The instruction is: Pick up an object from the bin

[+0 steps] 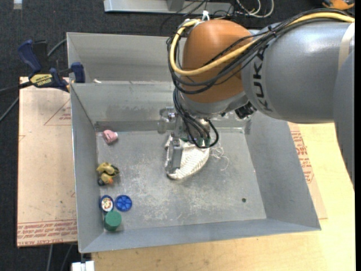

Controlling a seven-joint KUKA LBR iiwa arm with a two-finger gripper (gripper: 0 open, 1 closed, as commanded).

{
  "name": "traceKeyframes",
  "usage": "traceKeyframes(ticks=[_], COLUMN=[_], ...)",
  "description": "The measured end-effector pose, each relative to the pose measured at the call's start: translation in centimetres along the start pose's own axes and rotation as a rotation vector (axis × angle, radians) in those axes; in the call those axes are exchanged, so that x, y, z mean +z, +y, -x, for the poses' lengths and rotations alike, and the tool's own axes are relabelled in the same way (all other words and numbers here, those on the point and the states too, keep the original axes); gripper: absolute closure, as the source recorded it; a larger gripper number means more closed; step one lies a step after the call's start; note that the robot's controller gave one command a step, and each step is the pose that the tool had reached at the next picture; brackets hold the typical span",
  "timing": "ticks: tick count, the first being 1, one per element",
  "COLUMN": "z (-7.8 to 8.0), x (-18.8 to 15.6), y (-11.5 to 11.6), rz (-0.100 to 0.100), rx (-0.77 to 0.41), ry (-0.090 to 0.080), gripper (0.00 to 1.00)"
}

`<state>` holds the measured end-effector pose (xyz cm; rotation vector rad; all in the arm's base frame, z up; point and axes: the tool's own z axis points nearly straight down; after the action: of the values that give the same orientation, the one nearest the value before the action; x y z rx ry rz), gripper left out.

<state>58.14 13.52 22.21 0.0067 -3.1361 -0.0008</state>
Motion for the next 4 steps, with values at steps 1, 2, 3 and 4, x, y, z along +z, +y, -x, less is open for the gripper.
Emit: traceKeyframes(ticks=[1,2,3,4], z=[0.1,-3.4,-2.6,-8.6], x=[-0.5,11.4,6.0,11.6], y=[-0.1,4.9,9.6,11.3], rz=[0.001,0.001,0.002,0.002], rx=[0.005,-0.255,-0.549,-0.435], ry=[-0.007,-0.005,-0.014,-0.004], gripper=[0.00,0.00,0.00,0.00])
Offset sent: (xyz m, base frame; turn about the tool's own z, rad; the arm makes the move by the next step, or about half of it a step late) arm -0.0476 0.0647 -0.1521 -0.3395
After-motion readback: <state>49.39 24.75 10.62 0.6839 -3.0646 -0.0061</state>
